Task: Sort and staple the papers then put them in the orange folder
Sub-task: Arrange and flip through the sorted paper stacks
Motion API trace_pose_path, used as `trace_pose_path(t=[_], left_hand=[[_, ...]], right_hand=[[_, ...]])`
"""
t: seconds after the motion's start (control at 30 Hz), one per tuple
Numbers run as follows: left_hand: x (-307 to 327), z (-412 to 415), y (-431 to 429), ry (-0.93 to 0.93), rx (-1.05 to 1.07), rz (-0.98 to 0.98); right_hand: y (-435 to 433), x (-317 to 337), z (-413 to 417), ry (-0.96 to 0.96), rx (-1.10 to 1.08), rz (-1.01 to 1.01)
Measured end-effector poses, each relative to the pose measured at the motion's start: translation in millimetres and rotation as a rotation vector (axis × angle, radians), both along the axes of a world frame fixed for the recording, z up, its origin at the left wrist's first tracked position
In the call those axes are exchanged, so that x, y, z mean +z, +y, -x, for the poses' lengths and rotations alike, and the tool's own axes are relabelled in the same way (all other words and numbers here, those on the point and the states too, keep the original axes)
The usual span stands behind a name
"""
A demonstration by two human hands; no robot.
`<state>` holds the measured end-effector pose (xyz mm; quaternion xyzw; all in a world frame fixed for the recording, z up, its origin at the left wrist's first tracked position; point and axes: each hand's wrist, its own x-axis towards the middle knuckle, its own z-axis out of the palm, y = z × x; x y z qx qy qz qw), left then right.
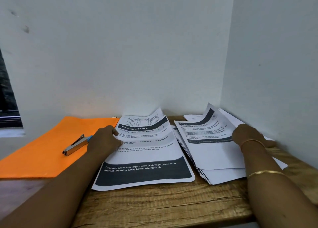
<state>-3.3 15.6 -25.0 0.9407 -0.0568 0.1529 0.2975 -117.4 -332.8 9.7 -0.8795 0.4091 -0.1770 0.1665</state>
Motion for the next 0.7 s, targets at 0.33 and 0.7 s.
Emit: trace_pose_path(t=[0.33,0.7], left_hand=[[-0.7,0.3,0.1,-0.025,0.011,0.017],[-1.9,0.4,2.0,-0.014,0.016,0.035]], right_hand=[[-20.8,-17.5,-22.6,0.040,0.045,0.015],[-16.8,-23.2,-25.1,0.148,-0.046,0.034]])
